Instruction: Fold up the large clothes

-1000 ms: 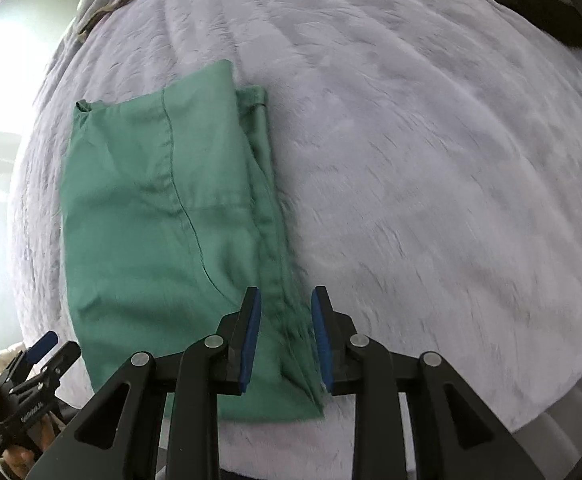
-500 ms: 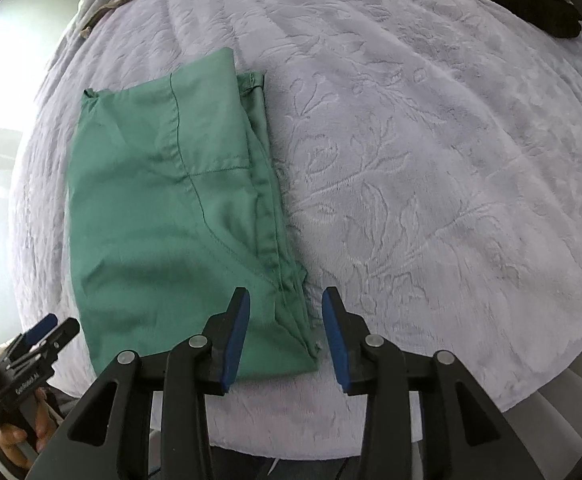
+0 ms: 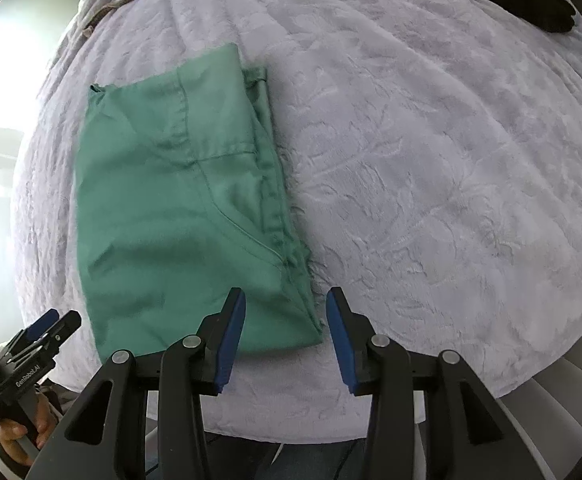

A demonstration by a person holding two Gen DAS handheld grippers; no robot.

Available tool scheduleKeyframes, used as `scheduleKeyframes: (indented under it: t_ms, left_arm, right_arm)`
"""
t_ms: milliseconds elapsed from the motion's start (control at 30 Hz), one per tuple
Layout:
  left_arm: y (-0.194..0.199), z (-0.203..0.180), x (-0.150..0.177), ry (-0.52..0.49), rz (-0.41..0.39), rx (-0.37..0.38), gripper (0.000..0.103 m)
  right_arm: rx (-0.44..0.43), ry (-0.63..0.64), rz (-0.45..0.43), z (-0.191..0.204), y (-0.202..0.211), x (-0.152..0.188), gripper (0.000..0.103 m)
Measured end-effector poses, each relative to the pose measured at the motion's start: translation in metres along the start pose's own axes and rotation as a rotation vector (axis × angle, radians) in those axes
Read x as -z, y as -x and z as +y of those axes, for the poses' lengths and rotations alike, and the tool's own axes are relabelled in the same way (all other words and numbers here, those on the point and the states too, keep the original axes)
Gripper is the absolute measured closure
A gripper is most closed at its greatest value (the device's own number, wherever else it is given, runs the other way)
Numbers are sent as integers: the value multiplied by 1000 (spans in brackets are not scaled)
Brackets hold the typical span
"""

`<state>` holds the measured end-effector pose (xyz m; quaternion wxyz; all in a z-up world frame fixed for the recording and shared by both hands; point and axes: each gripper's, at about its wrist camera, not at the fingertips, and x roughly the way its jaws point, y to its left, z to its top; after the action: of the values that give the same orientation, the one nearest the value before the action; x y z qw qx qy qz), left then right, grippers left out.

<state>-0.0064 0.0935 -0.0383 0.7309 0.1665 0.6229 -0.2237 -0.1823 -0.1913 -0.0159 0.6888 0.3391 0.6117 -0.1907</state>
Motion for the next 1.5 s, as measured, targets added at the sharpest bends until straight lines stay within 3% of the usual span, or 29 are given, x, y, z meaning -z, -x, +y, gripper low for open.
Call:
scheduleKeyframes:
  t_ms: [100,133,167,233,433,500,567,833,1000,1500]
  left_arm:
    - [6,-2,-2,-3,-12,5,19]
    - [8,-2,-3,-3,-17,7,19]
    - [12,-3,-5,-1,-23,12,19]
    - [16,-4,-8,1,-30,10,0]
    - [32,-9,-19,-6,-58,2,0]
    - [36,-13,-23,-6,-59,-1,0]
    - [42,-17,-27,-8,-68,-7,0]
    - [55,-25,-39,1,-97,-20,0]
    - [60,-30,-41,-20,-127,-65,0]
    - [63,-35,-36,-12,-134,-70,0]
  right_arm:
    - [-2,15,-13,14,2,-9,57]
    - [-1,18,-18,17,4,-11,55]
    - [2,22,-23,20,6,-13,46]
    - [-4,32,-40,26,12,-17,43]
    - [36,75,-68,47,24,-27,33]
    - [72,107,-88,56,31,-28,19]
    - [93,133,-119,63,37,-27,12]
    - [145,141,-164,78,48,-25,11]
    - [180,153,-174,81,51,-26,11]
    - [170,155,-166,84,51,-26,11]
